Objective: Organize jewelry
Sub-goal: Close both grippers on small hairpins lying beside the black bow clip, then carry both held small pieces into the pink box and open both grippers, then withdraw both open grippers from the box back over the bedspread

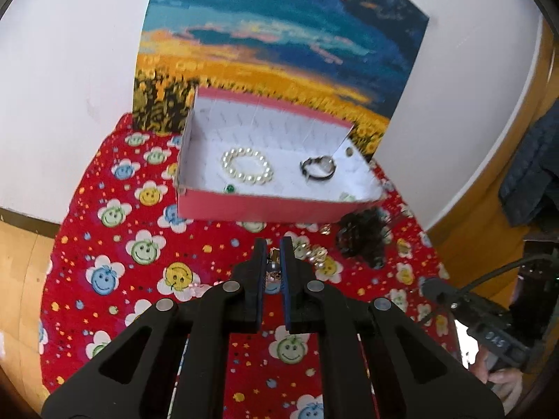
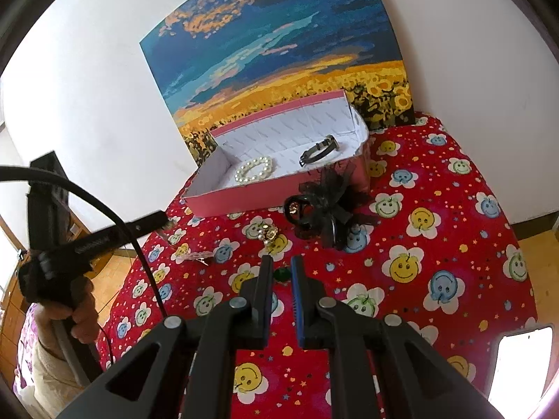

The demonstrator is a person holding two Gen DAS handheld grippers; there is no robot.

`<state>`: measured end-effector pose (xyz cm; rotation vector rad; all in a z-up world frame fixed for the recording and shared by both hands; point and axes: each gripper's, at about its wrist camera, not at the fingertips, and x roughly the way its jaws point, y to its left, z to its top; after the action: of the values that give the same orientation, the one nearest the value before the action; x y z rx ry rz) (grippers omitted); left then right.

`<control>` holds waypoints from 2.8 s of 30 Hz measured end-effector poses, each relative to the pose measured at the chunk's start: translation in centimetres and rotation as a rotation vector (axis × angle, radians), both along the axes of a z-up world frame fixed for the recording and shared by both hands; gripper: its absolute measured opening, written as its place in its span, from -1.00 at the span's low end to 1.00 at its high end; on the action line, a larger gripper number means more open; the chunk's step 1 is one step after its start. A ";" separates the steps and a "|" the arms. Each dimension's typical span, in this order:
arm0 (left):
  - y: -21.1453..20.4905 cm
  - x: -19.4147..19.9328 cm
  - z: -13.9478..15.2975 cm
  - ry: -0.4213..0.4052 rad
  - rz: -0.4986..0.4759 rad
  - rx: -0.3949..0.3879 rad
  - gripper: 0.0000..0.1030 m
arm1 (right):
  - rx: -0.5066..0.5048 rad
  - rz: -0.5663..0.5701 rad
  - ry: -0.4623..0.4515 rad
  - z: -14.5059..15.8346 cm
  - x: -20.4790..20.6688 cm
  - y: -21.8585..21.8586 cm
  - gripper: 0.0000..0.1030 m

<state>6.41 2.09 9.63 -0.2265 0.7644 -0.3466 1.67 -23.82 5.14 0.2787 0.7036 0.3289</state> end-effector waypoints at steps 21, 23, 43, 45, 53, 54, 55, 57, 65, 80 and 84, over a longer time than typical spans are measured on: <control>0.7 4.4 4.4 -0.074 0.042 0.051 -0.89 | -0.086 0.005 -0.098 5.6 2.4 0.5 -0.78; 0.6 5.8 4.2 -0.073 0.048 0.061 -0.89 | -0.100 0.001 -0.103 6.1 3.1 0.4 -0.78; 0.2 16.9 -3.4 0.014 0.118 0.115 -0.89 | -0.127 -0.055 -0.063 6.0 12.5 -0.4 -0.78; 0.3 17.5 -4.2 0.030 0.123 0.115 -0.89 | -0.131 -0.057 -0.055 5.6 13.3 -0.3 -0.78; 0.3 18.7 -6.1 0.068 0.128 0.134 -0.89 | -0.148 -0.063 -0.005 3.4 17.2 -0.1 -0.78; 0.2 18.7 -6.1 0.063 0.128 0.142 -0.89 | -0.148 -0.064 0.005 3.0 17.8 -0.1 -0.78; 0.2 18.6 -6.0 0.062 0.127 0.143 -0.89 | -0.151 -0.066 0.016 2.6 18.4 -0.1 -0.78; 0.2 18.7 -6.1 0.062 0.127 0.140 -0.89 | -0.162 -0.076 0.031 1.8 19.3 -0.2 -0.78; 0.1 18.7 -6.1 0.057 0.125 0.154 -0.89 | -0.185 -0.100 0.100 -1.0 21.8 -0.7 -0.78; 0.0 18.6 -5.9 0.080 0.111 0.164 -0.87 | -0.130 -0.099 0.119 -0.4 21.0 -0.9 -0.46; -0.1 18.6 -5.8 0.101 0.092 0.163 -0.87 | -0.114 -0.099 0.110 0.4 19.4 -1.1 -0.39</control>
<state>24.96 1.95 3.81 -0.1262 0.8746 -0.1854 21.09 -24.97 5.58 0.2240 0.8108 0.1793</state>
